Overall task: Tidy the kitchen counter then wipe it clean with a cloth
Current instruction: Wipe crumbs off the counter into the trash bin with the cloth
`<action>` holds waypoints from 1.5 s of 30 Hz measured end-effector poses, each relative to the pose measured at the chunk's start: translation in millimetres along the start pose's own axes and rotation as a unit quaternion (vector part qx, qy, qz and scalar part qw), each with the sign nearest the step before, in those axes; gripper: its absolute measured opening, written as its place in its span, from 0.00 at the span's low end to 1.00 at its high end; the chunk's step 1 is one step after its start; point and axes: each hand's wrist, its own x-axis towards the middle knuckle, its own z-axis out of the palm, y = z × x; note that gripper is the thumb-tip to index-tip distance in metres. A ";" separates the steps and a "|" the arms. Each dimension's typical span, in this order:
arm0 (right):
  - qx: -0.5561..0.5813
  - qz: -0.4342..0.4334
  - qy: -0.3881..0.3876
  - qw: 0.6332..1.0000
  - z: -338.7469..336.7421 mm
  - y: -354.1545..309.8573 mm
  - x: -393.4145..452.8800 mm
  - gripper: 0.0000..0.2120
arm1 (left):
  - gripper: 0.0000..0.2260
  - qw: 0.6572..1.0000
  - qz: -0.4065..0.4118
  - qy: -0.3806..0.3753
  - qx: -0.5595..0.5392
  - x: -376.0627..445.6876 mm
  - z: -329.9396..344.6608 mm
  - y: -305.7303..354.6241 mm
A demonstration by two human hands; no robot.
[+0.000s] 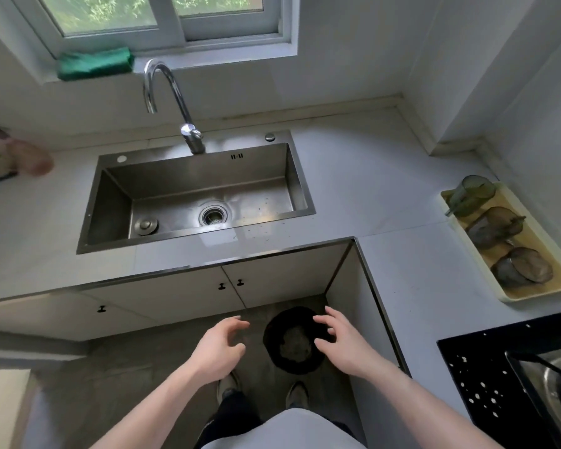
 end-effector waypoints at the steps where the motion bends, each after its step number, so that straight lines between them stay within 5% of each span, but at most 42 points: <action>1: -0.006 -0.012 -0.004 1.000 2.1 -9.6 4.7 0.25 | 0.22 1.000 0.002 0.009 -0.004 -6.4 -9.0 -1.9; 10: -0.043 -0.155 -0.017 0.987 22.3 -135.9 43.5 0.25 | 0.22 0.986 0.057 0.148 -0.044 -47.2 -105.8 -1.6; 21: -0.044 -0.265 0.027 0.963 57.0 -286.1 59.3 0.26 | 0.21 0.972 0.111 0.208 -0.019 -69.7 -233.1 -52.1; 45: -0.048 -0.334 0.023 0.941 97.2 -484.9 219.0 0.27 | 0.21 0.961 0.087 0.261 0.037 20.0 -469.5 -113.2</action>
